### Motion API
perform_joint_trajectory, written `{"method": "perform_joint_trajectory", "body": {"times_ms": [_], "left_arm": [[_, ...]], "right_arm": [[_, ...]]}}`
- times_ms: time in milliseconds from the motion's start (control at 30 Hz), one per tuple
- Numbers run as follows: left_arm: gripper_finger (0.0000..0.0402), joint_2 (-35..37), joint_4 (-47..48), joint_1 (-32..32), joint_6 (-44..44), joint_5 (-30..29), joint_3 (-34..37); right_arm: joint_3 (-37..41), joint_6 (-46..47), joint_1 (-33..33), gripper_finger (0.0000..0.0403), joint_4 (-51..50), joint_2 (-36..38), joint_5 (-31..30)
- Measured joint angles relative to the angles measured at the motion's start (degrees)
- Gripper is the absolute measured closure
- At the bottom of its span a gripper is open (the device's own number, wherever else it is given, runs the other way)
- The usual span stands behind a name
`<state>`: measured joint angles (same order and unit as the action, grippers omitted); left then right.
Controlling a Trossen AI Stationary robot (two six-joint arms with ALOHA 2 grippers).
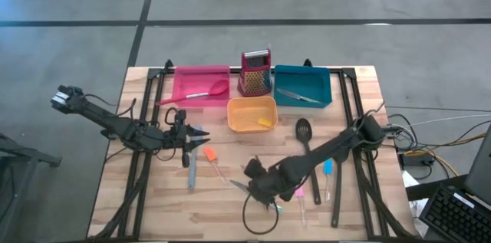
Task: Pick & Place Kitchen Items
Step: Put the brown table knife into the blue bin
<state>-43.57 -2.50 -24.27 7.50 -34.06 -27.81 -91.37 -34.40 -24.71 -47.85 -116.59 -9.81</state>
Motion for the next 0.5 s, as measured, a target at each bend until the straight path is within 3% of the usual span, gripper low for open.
{"method": "perform_joint_trajectory", "body": {"times_ms": [200, 500], "left_arm": [[0.0312, -0.02, 0.02, 0.0, -0.01, -0.02, 0.0], [0.0312, -0.02, 0.05, 0.0, -0.01, -0.04, 0.0]], "right_arm": [[-0.02, 0.03, -0.79, 0.0218, 0.06, -2.47, 1.05], [-0.11, 0.64, -2.13, 0.0239, 0.59, -3.33, 2.35]]}}
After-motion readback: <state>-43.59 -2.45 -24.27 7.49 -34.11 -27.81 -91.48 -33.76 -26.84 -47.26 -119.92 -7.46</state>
